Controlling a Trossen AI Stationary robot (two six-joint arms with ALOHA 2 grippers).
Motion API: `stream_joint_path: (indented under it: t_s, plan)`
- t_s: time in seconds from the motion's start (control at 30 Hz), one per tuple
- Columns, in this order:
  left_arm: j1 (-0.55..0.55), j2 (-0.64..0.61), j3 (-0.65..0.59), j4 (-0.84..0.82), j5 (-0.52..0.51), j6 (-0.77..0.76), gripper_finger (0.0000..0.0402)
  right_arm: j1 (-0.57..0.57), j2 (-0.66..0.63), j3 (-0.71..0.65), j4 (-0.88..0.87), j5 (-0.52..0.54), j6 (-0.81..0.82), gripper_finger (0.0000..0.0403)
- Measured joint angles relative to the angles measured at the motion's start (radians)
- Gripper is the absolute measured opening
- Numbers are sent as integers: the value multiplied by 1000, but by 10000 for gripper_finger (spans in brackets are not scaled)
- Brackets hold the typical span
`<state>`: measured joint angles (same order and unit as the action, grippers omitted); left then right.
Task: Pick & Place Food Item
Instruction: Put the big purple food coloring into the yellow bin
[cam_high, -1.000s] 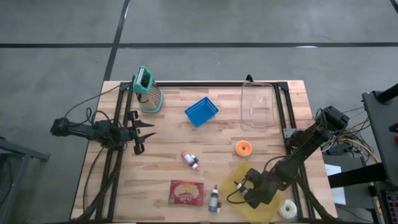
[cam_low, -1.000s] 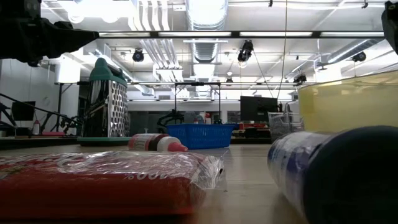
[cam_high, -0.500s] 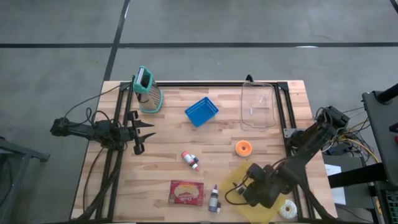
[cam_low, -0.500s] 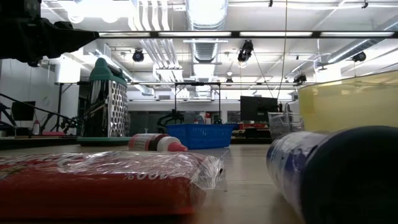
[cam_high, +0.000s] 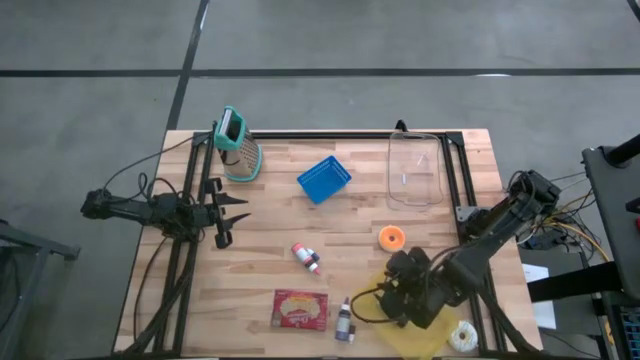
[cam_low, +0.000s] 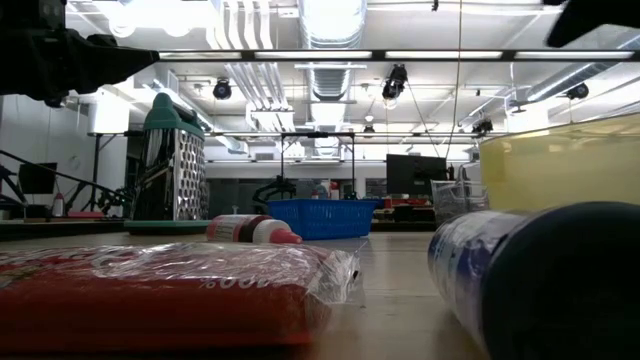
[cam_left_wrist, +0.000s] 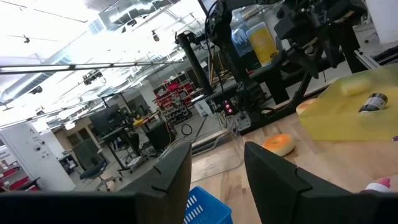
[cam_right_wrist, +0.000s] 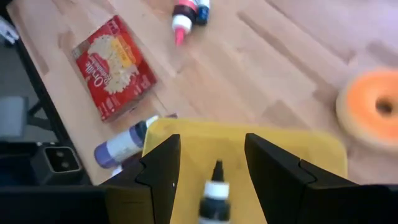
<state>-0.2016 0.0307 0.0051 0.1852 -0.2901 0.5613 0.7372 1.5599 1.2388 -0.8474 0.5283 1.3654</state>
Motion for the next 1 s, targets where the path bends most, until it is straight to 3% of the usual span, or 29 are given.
stream_joint_path:
  t_s: [0.5,1.0]
  plan:
    - [0,0,0,0,0,0,152,-131,2,-2,316,-28,-681,176]
    - [0,0,0,0,0,0,152,-191,54,-1,414,-95,-144,176]
